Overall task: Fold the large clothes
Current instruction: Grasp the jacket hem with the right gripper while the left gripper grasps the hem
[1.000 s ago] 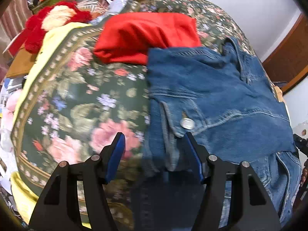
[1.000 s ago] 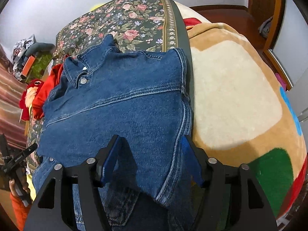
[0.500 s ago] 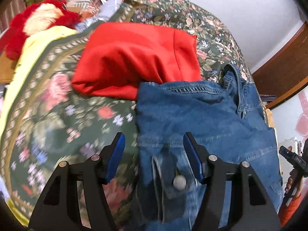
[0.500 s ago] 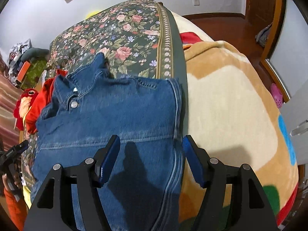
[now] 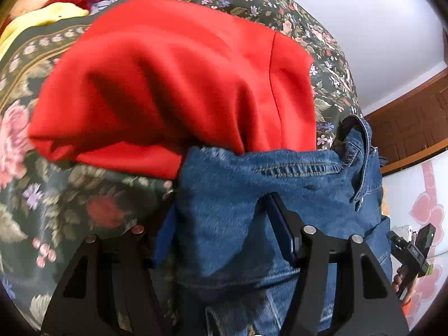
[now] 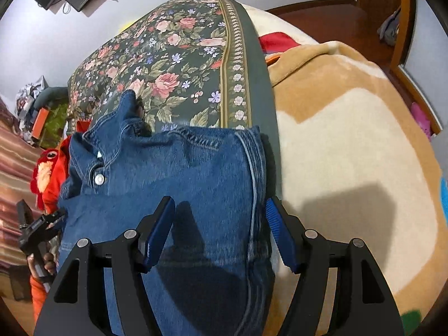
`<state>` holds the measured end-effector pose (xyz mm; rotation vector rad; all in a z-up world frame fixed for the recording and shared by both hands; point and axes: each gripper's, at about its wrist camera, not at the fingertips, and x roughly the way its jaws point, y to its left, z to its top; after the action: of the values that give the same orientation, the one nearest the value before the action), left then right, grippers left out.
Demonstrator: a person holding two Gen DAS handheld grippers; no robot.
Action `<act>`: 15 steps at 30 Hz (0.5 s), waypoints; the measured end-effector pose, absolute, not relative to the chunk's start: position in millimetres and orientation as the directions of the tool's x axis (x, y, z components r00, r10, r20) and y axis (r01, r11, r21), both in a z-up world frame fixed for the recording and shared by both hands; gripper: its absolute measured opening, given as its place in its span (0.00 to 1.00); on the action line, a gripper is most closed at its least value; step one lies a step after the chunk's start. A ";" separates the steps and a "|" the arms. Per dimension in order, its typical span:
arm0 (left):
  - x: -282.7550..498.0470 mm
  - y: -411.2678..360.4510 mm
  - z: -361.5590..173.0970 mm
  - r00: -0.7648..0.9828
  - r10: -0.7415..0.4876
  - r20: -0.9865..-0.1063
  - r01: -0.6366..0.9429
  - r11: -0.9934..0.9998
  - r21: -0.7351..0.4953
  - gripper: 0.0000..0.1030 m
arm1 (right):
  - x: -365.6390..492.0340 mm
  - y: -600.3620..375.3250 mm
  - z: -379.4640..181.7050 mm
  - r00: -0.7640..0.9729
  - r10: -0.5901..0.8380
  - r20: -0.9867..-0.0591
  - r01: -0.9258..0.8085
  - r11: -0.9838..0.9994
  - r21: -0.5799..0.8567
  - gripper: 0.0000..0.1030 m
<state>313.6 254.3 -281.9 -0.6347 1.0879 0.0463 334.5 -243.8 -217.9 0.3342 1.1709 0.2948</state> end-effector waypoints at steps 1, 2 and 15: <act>317.1 252.6 -282.9 0.483 -0.263 -0.835 -0.333 0.827 -0.453 0.60 | 338.2 -244.0 -220.3 0.355 0.397 -0.846 -0.052 0.912 0.406 0.52; 318.5 252.6 -283.8 0.484 -0.257 -0.837 -0.331 0.831 -0.447 0.60 | 342.7 -244.1 -223.8 0.344 0.406 -0.847 -0.050 0.909 0.415 0.51; 316.8 228.6 -258.4 0.493 -0.193 -0.848 -0.311 0.872 -0.379 0.20 | 343.9 -244.0 -214.3 0.361 0.446 -0.819 -0.053 0.887 0.459 0.10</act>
<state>316.8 228.6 -258.4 -0.5325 1.0666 0.0760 343.9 -244.0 -214.3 0.3868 1.1642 0.3314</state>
